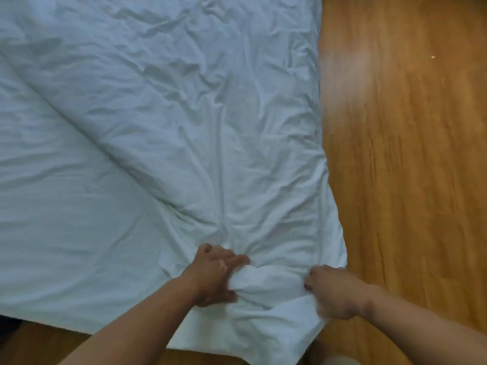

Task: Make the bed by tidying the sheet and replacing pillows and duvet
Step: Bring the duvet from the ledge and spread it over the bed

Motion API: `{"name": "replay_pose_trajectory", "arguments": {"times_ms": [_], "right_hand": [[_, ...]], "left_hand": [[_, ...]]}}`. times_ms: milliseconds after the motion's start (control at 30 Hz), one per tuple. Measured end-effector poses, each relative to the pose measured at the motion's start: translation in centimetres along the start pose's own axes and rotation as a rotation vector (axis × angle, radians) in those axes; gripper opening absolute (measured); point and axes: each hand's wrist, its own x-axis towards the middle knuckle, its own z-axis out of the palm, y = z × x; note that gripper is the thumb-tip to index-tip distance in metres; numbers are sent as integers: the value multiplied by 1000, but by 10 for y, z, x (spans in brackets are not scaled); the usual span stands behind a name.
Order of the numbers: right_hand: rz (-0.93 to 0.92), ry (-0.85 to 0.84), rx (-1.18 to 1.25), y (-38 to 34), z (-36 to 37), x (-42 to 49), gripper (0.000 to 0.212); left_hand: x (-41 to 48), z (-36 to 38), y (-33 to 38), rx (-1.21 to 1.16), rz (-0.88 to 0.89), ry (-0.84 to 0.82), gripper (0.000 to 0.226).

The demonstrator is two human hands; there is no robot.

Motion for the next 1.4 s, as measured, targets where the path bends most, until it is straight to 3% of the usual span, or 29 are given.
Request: {"name": "replay_pose_trajectory", "arguments": {"times_ms": [67, 133, 233, 300, 367, 467, 533, 667, 800, 867, 933, 1033, 1133, 1233, 1300, 1400], "right_hand": [[-5, 198, 168, -38, -14, 4, 38], [-41, 393, 311, -80, -26, 13, 62], [-111, 374, 463, -155, -41, 43, 95], [-18, 328, 461, -201, -45, 73, 109], [154, 379, 359, -231, -39, 109, 104], [307, 632, 153, -242, -34, 141, 60], [263, 676, 268, -233, -41, 137, 32], [143, 573, 387, -214, -52, 109, 13], [5, 427, 298, -208, -42, 88, 15], [-8, 350, 228, -203, -23, 80, 29], [28, 287, 219, -198, 0, 70, 49], [128, 292, 185, -200, 21, 64, 55], [207, 292, 85, -218, 15, 74, 46], [225, 206, 41, -242, -2, 84, 45], [151, 222, 163, -263, -15, 91, 60], [-4, 376, 374, -312, -48, 109, 74]], "left_hand": [[-16, 2, -49, 127, 31, 187, 91], [-29, -1, -100, 237, -63, 249, 103], [-40, -18, -165, 306, -306, 168, 119], [-34, -29, -193, 364, -375, 142, 115], [-15, -31, -210, 411, -283, 175, 107], [15, -32, -220, 343, -84, 341, 64], [26, -31, -224, 348, 27, 403, 42], [4, -36, -231, 368, 97, 303, 37], [-63, -6, -218, 276, 117, 228, 29], [-90, 25, -195, 231, 79, 198, 30], [-101, 48, -165, 215, 54, 144, 32], [-100, 63, -146, 177, 27, 124, 39], [-103, 70, -172, 33, 80, 127, 55], [-116, 73, -226, 100, 144, 268, 42], [-124, 64, -267, 149, 44, 353, 37], [-127, 33, -326, 41, -251, 357, 53]]}}
